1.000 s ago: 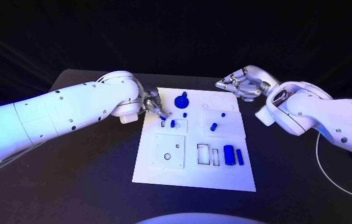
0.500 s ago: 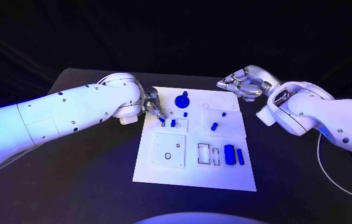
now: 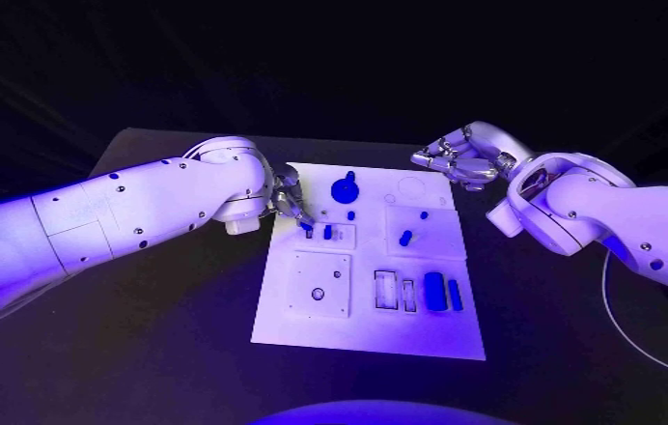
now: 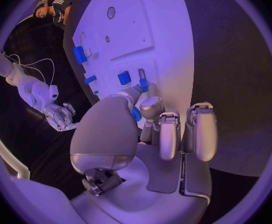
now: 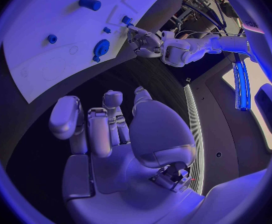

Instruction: Assemble the parts on the task board

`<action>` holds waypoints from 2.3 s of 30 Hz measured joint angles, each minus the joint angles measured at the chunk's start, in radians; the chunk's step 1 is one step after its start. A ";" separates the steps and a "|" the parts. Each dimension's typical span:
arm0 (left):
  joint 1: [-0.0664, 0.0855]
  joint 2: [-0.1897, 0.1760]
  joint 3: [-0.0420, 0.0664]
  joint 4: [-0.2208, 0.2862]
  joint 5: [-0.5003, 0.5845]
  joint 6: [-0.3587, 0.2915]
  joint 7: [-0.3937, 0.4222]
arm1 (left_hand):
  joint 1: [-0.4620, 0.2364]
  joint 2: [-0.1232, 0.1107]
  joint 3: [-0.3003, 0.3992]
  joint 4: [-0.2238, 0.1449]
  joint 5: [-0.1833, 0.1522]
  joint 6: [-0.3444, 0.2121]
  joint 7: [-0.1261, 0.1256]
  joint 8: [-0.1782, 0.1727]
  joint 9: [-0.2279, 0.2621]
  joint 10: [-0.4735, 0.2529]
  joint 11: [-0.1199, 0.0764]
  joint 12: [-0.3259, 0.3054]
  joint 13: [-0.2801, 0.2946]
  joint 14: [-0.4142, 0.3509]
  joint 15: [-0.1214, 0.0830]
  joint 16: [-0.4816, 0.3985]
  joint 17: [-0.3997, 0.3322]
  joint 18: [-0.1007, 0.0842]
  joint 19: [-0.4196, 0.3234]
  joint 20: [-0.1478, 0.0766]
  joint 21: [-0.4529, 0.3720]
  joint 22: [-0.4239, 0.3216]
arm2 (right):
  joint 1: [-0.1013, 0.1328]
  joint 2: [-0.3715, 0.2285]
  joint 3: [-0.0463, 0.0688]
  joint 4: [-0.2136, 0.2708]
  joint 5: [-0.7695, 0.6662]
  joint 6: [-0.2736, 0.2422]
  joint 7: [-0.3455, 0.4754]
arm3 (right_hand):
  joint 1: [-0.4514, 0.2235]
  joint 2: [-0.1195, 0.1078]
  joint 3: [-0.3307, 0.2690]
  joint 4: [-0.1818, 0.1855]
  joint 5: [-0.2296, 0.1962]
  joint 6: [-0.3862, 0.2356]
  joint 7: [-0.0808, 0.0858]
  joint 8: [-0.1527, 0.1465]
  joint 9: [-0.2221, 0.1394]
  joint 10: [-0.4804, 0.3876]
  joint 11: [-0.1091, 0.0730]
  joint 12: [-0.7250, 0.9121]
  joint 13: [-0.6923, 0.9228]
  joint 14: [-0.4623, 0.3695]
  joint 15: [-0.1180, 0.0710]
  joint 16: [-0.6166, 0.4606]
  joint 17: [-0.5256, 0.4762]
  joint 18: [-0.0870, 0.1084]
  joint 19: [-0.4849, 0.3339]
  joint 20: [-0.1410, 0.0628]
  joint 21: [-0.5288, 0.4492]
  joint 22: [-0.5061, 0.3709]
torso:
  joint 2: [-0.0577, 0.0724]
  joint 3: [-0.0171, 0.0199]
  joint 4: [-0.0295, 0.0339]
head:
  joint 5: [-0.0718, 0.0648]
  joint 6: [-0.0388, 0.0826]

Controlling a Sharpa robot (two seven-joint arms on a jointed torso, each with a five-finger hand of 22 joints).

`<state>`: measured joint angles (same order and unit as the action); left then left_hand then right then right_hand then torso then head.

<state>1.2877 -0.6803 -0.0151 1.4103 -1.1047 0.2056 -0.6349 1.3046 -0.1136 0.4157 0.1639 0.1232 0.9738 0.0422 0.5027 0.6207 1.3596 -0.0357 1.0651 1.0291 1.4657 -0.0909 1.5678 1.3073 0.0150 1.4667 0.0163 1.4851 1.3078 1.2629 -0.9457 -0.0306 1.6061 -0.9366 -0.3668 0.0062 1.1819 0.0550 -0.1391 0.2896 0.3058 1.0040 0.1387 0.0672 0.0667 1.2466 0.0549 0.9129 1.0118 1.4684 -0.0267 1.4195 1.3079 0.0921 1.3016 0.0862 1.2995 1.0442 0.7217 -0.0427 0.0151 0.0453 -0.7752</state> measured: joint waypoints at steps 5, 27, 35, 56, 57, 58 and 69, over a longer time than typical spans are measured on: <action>0.000 -0.002 0.000 0.006 0.000 0.013 0.000 | 0.000 0.000 0.000 0.000 0.000 0.000 0.000 0.000 0.000 0.000 0.000 0.000 0.001 0.000 0.000 0.000 0.000 0.000 0.000 0.000 0.000 0.000 | 0.000 0.000 0.000 0.001 0.000 0.000 0.000 | 0.000 0.000 0.000 0.000 0.000 0.000 0.000 0.000 0.000 0.000 0.000 0.000 0.000 0.000 0.000 0.000 0.000 0.000 0.000 0.000 0.000 0.000 | 0.000 0.0000 0.0006 | -0.001 -0.001; -0.006 -0.013 -0.001 0.029 0.001 0.037 -0.006 | -0.006 -0.006 0.009 0.003 0.000 0.000 0.000 0.008 0.003 0.000 0.000 0.000 0.000 0.000 0.000 0.000 0.001 0.000 0.000 0.000 0.000 0.000 | 0.000 -0.002 0.000 0.001 0.000 0.000 -0.001 | 0.000 0.000 0.000 0.000 0.000 0.000 0.000 0.000 0.000 0.000 0.000 0.000 0.000 0.000 0.000 0.000 0.000 0.000 0.000 0.000 0.000 0.000 | 0.000 -0.0007 0.0012 | -0.001 -0.005; -0.006 -0.014 -0.001 0.033 0.001 0.037 -0.009 | -0.052 -0.022 0.063 -0.026 -0.001 0.014 0.000 0.017 0.010 0.013 -0.006 0.003 0.003 0.000 0.000 0.000 0.001 0.000 0.000 0.000 0.000 0.000 | 0.000 -0.002 0.000 0.001 0.000 0.001 -0.002 | 0.000 0.000 0.000 0.000 0.000 0.000 0.000 0.000 0.000 0.000 0.000 0.000 0.000 0.000 0.000 0.000 0.000 0.000 0.000 0.000 0.000 0.000 | 0.000 -0.0006 0.0012 | -0.001 -0.007; -0.007 0.017 -0.007 0.006 -0.001 0.038 -0.021 | -0.183 -0.041 0.106 -0.062 -0.004 0.061 -0.029 0.031 0.016 0.036 -0.022 0.033 0.033 0.003 -0.011 0.000 0.000 0.000 0.000 -0.007 0.021 0.000 | 0.000 -0.003 0.000 0.002 0.000 0.001 -0.002 | 0.005 0.005 -0.007 -0.001 0.000 0.000 0.000 0.000 0.000 0.000 0.000 0.000 0.000 0.000 0.000 -0.004 0.000 0.000 0.000 0.000 0.000 -0.003 | 0.000 -0.0003 0.0005 | -0.004 -0.011; -0.008 0.017 -0.007 0.006 -0.002 0.038 -0.022 | -0.183 -0.041 0.103 -0.059 -0.004 0.067 -0.030 0.031 0.016 0.037 -0.023 0.033 0.034 0.003 -0.011 0.000 0.000 0.000 0.000 -0.007 0.021 0.000 | 0.000 -0.003 0.000 0.002 0.000 0.001 -0.002 | 0.005 0.005 -0.007 -0.001 0.000 0.000 0.000 0.000 0.000 0.000 0.000 0.000 0.000 0.000 0.000 -0.004 0.000 0.000 0.000 0.000 0.000 -0.003 | 0.000 -0.0004 0.0007 | -0.004 -0.011; -0.008 0.017 -0.007 0.006 -0.003 0.038 -0.022 | -0.183 -0.041 0.103 -0.059 -0.004 0.070 -0.031 0.031 0.016 0.038 -0.023 0.033 0.035 0.003 -0.011 0.000 0.000 0.000 0.000 -0.007 0.021 0.000 | 0.000 -0.003 0.000 0.002 0.000 0.001 -0.002 | 0.005 0.005 -0.007 -0.001 0.000 0.000 0.000 0.000 0.000 0.000 0.000 0.000 0.000 0.000 0.000 -0.004 0.000 0.000 0.000 0.000 0.000 -0.003 | 0.000 -0.0004 0.0008 | -0.005 -0.011; -0.012 0.017 -0.009 0.008 -0.008 0.037 -0.022 | -0.216 -0.047 0.078 -0.043 -0.004 0.090 -0.043 0.032 0.021 0.041 -0.027 0.043 0.043 0.000 -0.014 0.000 0.000 0.000 -0.002 -0.009 0.032 0.000 | 0.000 -0.003 0.000 0.001 0.001 0.001 -0.002 | 0.005 0.005 -0.007 -0.001 0.000 0.000 0.000 0.000 0.000 0.000 0.000 0.000 0.000 0.000 0.000 -0.004 0.000 0.000 0.000 0.000 0.000 -0.003 | 0.000 -0.0007 0.0007 | -0.006 -0.012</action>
<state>1.2761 -0.6634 -0.0239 1.4185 -1.1125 0.2430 -0.6571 1.0882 -0.1606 0.4936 0.1209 0.1192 1.0633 -0.0012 0.5345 0.6417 1.4008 -0.0627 1.1079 1.0721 1.4655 -0.1054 1.5678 1.3075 0.0151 1.4646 0.0068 1.5169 1.3073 1.2627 -0.9482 -0.0306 1.6071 -0.9360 -0.3655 0.0047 1.1873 0.0604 -0.1460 0.2884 0.3058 1.0040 0.1387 0.0672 0.0667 1.2466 0.0549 0.9129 1.0117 1.4684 -0.0266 1.4155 1.3076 0.0920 1.3016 0.0862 1.2995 1.0414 0.7215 -0.0433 0.0158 0.0396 -0.7875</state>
